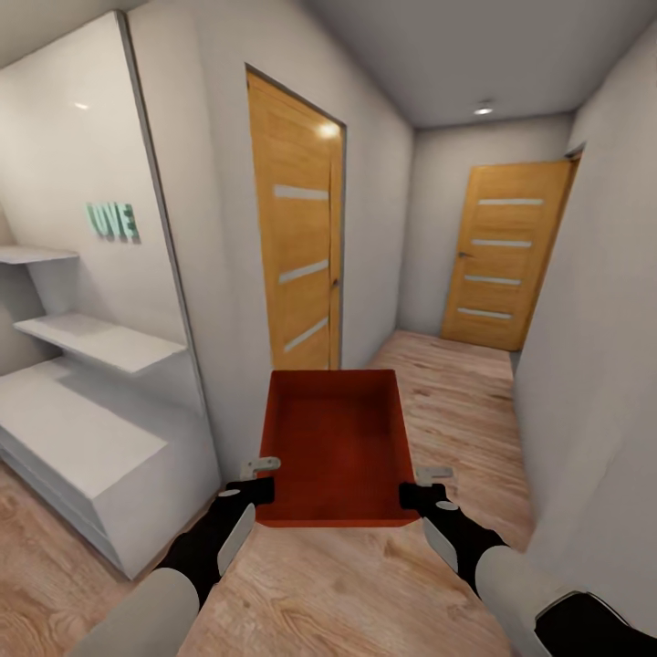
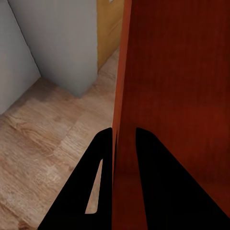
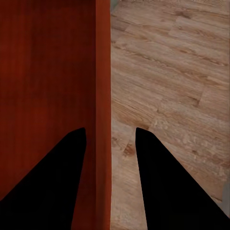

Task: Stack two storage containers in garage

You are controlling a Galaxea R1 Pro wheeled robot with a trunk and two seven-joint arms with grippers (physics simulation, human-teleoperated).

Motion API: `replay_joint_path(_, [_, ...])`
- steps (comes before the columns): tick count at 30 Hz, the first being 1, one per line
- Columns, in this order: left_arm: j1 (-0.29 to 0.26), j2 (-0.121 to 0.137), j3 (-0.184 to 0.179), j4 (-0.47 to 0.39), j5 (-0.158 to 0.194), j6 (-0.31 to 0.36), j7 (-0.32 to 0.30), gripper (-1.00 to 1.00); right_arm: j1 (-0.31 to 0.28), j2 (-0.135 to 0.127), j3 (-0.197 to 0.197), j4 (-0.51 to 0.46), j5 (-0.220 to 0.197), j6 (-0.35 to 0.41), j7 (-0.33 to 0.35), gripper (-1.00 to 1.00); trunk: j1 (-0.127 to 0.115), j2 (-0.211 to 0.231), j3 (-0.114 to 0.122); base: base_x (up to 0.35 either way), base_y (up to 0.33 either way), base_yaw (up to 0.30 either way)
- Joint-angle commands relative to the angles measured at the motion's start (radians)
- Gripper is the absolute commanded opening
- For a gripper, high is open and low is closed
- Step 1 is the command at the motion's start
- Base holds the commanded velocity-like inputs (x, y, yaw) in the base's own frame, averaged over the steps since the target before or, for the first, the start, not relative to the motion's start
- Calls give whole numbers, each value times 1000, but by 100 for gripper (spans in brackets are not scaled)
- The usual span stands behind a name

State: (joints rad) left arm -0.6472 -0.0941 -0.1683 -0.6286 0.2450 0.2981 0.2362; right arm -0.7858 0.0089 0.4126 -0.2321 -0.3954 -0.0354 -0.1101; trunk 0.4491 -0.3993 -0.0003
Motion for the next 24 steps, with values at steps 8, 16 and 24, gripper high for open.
replay_joint_path(8, [0, 8, -7, -4, -4, 7, 15, -100, -2, -3, -14, 0, -9, -5, -2, -100, 1, -1, 0, 322, 0, -202])
replay_joint_path(16, [0, 8, -7, -5, -4, 7, 15, -100, -2, -4, -14, 0, -10, -5, -2, -100, 1, -1, 0, 322, 0, -254])
replay_joint_path(24, [0, 8, -7, -6, -4, 7, 15, -100, -2, -3, -14, 0, -9, -5, -2, -100, 1, -1, 0, 322, 0, -256])
